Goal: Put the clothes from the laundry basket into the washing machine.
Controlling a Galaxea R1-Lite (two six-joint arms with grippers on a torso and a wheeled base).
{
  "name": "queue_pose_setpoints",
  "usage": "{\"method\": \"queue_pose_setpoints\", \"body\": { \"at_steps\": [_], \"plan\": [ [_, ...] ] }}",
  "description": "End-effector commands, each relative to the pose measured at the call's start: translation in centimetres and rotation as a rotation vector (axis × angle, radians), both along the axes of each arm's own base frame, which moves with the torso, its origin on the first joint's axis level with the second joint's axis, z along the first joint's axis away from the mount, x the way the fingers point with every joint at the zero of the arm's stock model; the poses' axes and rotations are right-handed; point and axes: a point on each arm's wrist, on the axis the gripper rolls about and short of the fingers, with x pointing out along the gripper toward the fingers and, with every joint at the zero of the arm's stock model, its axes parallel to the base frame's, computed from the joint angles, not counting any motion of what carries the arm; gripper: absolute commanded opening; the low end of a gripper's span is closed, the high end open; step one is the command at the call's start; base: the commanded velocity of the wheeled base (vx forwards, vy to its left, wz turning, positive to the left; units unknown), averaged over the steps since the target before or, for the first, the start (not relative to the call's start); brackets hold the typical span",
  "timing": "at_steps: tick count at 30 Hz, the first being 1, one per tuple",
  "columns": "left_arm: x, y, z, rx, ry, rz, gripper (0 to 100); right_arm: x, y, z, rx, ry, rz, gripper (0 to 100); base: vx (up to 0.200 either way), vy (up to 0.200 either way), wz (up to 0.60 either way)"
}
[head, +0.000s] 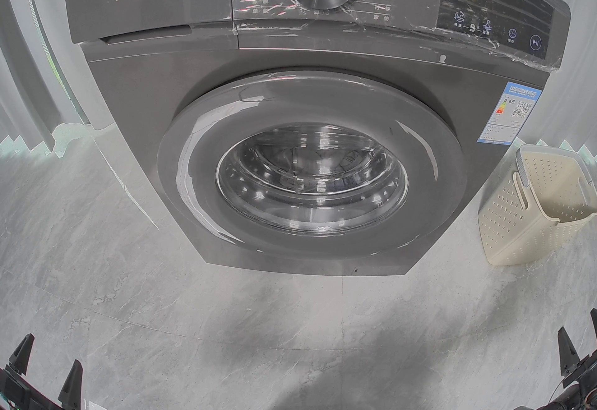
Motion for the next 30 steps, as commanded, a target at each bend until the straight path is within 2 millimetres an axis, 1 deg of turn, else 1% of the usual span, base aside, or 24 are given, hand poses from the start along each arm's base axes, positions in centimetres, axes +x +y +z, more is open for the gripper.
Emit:
{"method": "queue_pose_setpoints", "body": {
  "at_steps": [1, 17, 30],
  "plan": [
    [0.0, 0.0, -0.49, -0.001, 0.0, 0.0, 100, -0.28, -0.01, -0.74, 0.018, -0.014, -0.014, 100, 0.0, 0.0, 0.0],
    [0.0, 0.0, -0.47, -0.01, -0.001, 0.006, 100, -0.27, 0.04, -0.86, 0.013, -0.001, 0.005, 100, 0.0, 0.0, 0.0],
    [0.0, 0.0, -0.47, -0.003, -0.001, 0.006, 100, -0.27, 0.09, -1.07, -0.026, 0.02, 0.023, 100, 0.0, 0.0, 0.0]
  ]
}}
